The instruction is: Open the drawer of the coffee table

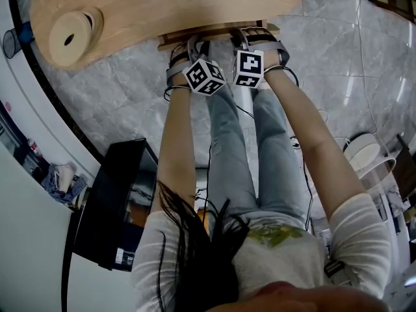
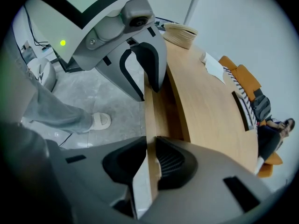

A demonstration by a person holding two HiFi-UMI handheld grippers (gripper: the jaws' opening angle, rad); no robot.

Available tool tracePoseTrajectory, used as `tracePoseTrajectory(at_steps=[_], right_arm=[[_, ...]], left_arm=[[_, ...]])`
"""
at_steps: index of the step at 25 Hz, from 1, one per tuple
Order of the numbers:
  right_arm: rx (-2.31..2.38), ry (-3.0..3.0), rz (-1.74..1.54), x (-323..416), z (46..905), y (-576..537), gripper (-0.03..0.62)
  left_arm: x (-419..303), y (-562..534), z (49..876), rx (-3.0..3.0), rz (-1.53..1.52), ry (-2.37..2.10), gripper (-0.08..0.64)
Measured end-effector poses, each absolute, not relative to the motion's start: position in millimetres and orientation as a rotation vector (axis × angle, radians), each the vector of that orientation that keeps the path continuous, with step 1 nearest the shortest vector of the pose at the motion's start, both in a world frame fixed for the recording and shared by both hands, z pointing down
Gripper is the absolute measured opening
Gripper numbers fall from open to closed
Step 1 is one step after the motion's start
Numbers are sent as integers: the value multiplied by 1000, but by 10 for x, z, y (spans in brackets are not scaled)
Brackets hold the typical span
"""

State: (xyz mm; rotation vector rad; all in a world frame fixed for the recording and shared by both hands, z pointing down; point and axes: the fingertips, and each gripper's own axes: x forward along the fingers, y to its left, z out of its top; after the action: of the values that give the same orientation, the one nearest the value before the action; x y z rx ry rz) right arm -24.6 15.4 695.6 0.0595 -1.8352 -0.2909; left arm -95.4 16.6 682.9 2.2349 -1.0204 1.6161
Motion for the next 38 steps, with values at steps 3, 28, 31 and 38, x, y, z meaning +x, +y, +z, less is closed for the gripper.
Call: tracePoseTrajectory(at_steps=[3,28,31,38], right_arm=[[69,-1832,-280,-253,6953,154,75],[55,-1825,-266,-193,6989,369,74],[64,-1825,-268,-191,6978,392,75],[64,-1820,-276,-183,6975,435,74]], left_arm=[[-960,162,6828,2227,1613,-1023,140],[-907,381,6864,2205,1615,-1008,140],[-902,404,6854,2205,1614,-1014,140],[-891,451,6853,2209,1624,-1015,138]])
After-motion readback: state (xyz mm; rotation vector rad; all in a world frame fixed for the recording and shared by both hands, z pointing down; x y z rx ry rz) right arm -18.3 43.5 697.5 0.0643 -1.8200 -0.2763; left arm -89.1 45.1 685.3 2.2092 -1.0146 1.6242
